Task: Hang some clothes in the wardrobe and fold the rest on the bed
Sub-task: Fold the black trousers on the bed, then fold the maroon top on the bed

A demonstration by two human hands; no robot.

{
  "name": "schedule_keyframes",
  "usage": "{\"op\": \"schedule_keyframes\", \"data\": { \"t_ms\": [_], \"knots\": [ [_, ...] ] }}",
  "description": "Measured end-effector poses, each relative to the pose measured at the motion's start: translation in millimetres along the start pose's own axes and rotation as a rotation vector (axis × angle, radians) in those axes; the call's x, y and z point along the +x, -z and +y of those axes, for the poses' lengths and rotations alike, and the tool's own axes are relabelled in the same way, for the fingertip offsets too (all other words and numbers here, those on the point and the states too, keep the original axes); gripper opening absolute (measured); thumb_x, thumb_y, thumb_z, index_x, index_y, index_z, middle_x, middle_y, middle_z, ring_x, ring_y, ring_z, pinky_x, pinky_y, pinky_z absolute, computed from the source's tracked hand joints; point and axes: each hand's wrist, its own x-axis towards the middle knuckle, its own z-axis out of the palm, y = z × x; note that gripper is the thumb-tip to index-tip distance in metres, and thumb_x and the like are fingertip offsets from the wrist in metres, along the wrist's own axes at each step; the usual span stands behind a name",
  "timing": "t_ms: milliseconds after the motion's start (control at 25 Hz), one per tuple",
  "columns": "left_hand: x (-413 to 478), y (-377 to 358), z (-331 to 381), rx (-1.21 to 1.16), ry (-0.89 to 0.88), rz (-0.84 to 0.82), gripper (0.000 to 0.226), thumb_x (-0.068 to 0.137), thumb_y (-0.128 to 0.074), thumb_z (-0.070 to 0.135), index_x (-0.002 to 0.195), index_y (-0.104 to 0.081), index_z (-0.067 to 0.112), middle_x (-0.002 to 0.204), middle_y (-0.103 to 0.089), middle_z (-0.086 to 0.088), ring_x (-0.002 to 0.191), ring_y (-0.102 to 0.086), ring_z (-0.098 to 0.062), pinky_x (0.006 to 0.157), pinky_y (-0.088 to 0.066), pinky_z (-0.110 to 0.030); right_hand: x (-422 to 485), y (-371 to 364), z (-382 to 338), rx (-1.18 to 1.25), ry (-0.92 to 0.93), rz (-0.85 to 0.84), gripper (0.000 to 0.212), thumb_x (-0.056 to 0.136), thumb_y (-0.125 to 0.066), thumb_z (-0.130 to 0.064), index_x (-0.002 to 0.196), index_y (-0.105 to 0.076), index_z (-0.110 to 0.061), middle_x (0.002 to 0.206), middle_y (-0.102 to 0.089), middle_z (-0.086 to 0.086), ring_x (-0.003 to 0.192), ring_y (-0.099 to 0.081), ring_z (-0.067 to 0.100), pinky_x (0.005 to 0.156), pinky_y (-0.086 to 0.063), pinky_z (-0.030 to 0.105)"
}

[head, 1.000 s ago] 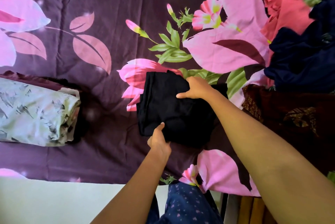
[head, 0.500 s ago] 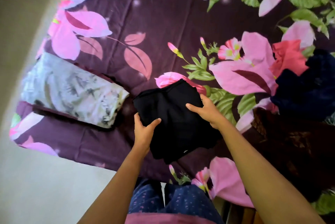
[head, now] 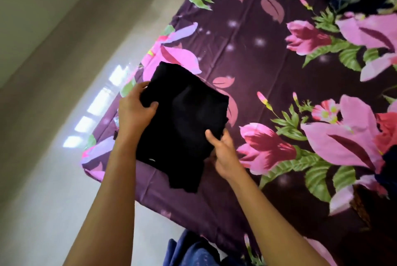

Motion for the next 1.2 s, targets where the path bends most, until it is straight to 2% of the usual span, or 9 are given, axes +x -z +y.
{"op": "schedule_keyframes", "data": {
  "t_ms": [80,160,320,480,600,800,960,1080,1200],
  "knots": [
    [5,-12,-25,0.198,-0.046,0.023,0.049,0.075,-0.065,0.002,0.123,-0.059,0.006,0.130,-0.055,-0.017,0.126,-0.045,-0.031,0.106,-0.030,-0.032,11,-16,30,-0.160,-0.141,-0.038,0.029,0.094,-0.048,0.005,0.117,-0.050,-0.013,0.111,-0.062,0.003,0.095,-0.061,0.018,0.083,-0.051,0.034],
    [-14,-38,-54,0.212,0.007,-0.194,0.046,0.075,-0.065,0.003,0.121,-0.060,0.003,0.137,-0.050,-0.019,0.131,-0.041,-0.031,0.108,-0.030,-0.035,19,-17,48,-0.368,-0.257,-0.013,0.031,0.096,-0.043,0.005,0.123,-0.043,-0.010,0.111,-0.054,0.005,0.089,-0.057,0.017,0.072,-0.051,0.031],
    [-48,-60,-88,0.224,0.106,-0.305,0.049,0.078,-0.067,0.011,0.126,-0.057,0.007,0.149,-0.035,-0.014,0.136,-0.036,-0.027,0.108,-0.033,-0.046,29,-8,47,-0.536,-0.239,0.038,0.031,0.095,-0.050,0.000,0.122,-0.043,-0.011,0.103,-0.056,0.005,0.083,-0.057,0.015,0.066,-0.050,0.029],
    [-54,-61,-61,0.284,0.088,-0.198,0.039,0.082,-0.060,0.011,0.121,-0.059,0.006,0.141,-0.045,-0.013,0.127,-0.041,-0.032,0.101,-0.035,-0.039,23,5,35,-0.726,-0.223,0.052,0.028,0.091,-0.056,-0.007,0.117,-0.054,-0.014,0.101,-0.061,0.005,0.087,-0.059,0.017,0.068,-0.051,0.030],
    [-59,-71,-29,0.285,-0.018,-0.297,0.039,0.085,-0.058,0.012,0.123,-0.057,0.006,0.129,-0.054,-0.011,0.120,-0.046,-0.031,0.095,-0.037,-0.038,12,14,15,-0.888,-0.116,0.059,0.028,0.087,-0.061,-0.012,0.115,-0.059,-0.015,0.097,-0.063,0.002,0.089,-0.059,0.015,0.077,-0.048,0.029],
    [-72,-108,53,0.372,-0.238,-0.644,0.049,0.083,-0.061,0.019,0.130,-0.048,0.009,0.124,-0.055,-0.014,0.118,-0.047,-0.034,0.090,-0.041,-0.040,-21,66,-55,-1.310,0.078,0.020,0.049,0.088,-0.062,-0.016,0.134,-0.047,-0.008,0.131,-0.056,0.013,0.123,-0.051,0.027,0.100,-0.040,0.032],
    [-99,-147,149,0.592,-0.535,-1.022,0.058,0.080,-0.069,0.025,0.132,-0.046,0.009,0.128,-0.056,-0.017,0.120,-0.051,-0.032,0.096,-0.042,-0.039,-66,159,-117,-1.644,0.038,0.151,0.048,0.082,-0.056,-0.022,0.128,-0.049,-0.011,0.128,-0.054,0.016,0.123,-0.048,0.033,0.100,-0.042,0.044],
    [-149,-177,233,0.836,-0.706,-1.333,0.063,0.081,-0.072,0.025,0.136,-0.045,0.013,0.131,-0.056,-0.011,0.115,-0.056,-0.028,0.081,-0.049,-0.024,-122,231,-160,-1.688,-0.145,0.138,0.040,0.086,-0.060,-0.020,0.122,-0.054,-0.006,0.121,-0.059,0.014,0.109,-0.058,0.029,0.087,-0.048,0.036],
    [-208,-209,291,0.954,-0.599,-1.585,0.055,0.083,-0.071,0.021,0.132,-0.048,0.013,0.102,-0.066,-0.008,0.087,-0.065,-0.025,0.064,-0.052,-0.028,-171,288,-182,-1.592,-0.415,0.077,0.020,0.090,-0.062,-0.022,0.094,-0.062,-0.002,0.087,-0.060,0.009,0.066,-0.054,0.020,0.050,-0.044,0.024]
  ]
}}
